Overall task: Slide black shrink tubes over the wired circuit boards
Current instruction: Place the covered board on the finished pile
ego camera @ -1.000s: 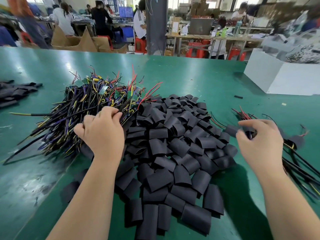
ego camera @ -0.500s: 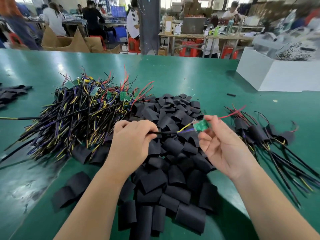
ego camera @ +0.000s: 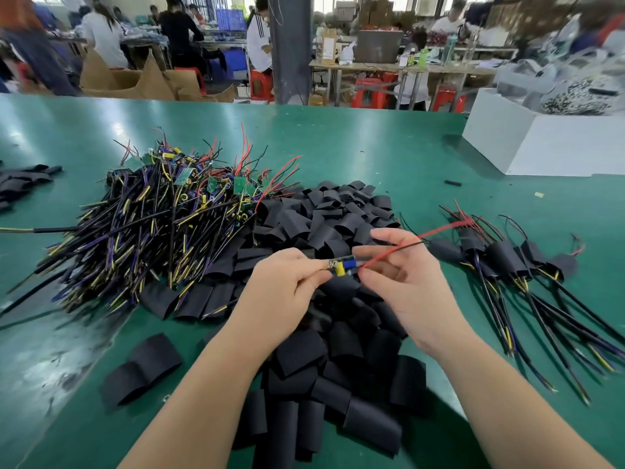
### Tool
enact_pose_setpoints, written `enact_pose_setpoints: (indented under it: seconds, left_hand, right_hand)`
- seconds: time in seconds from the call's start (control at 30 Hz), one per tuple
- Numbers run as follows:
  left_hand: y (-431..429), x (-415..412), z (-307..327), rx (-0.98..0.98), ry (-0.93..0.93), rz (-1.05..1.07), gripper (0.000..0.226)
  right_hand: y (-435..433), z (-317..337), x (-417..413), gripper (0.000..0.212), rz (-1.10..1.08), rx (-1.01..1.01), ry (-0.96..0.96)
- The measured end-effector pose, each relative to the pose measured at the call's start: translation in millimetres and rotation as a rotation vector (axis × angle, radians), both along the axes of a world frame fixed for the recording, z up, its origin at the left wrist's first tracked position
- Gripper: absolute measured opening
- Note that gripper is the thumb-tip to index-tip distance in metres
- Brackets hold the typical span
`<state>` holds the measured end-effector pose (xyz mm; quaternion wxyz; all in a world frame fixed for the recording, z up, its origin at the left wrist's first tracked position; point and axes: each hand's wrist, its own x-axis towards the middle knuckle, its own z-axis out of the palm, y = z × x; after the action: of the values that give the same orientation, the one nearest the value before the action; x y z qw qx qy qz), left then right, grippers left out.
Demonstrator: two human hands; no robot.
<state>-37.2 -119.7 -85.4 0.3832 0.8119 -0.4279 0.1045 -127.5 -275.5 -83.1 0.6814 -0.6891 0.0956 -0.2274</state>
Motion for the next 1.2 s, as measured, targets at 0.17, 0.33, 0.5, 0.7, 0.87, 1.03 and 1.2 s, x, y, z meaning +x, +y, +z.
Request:
enact_pose_setpoints:
  seconds: [0.17, 0.33, 0.5, 0.7, 0.87, 1.03, 1.2]
  left_hand:
    - [1.0, 3.9, -3.3, -0.046, -0.003, 0.072, 0.011]
    - [4.9, 6.2, -0.3, 0.056, -0.124, 0.102, 0.023]
    - [7.7, 5.8, 2.1, 0.100, -0.178, 0.147, 0.023]
    - [17.6, 12.4, 5.3, -0.001, -0.077, 0.202, 0.031]
    - [20.0, 15.3, 4.9, -0.028, -0.079, 0.266, 0.024]
    - [20.4, 15.0, 4.2, -0.134, -0.036, 0.297, 0.025]
    - [18.9, 14.7, 3.2, -0.173, -0.015, 0.251, 0.025]
  right_hand:
    - [5.0, -12.6, 11.6, 0.033, -0.093, -0.976, 0.360]
    - [10.9, -15.4, 23.8, 0.033, -0.067, -1.204, 0.382]
    - [7.2, -18.9, 20.1, 0.026, -0.040, -1.162, 0.291]
    - [-12.9, -6.7, 11.1, 0.042, -0.183, -0.482, 0.034]
    - [-42.3, 9.1, -1.6, 0.026, -0.150, 0.360, -0.194]
    - [-55.3, 16.0, -12.6, 0.013, -0.094, 0.800, -0.290]
    - [-43.3, 18.9, -9.5, 0.015, -0.074, 0.905, -0.291]
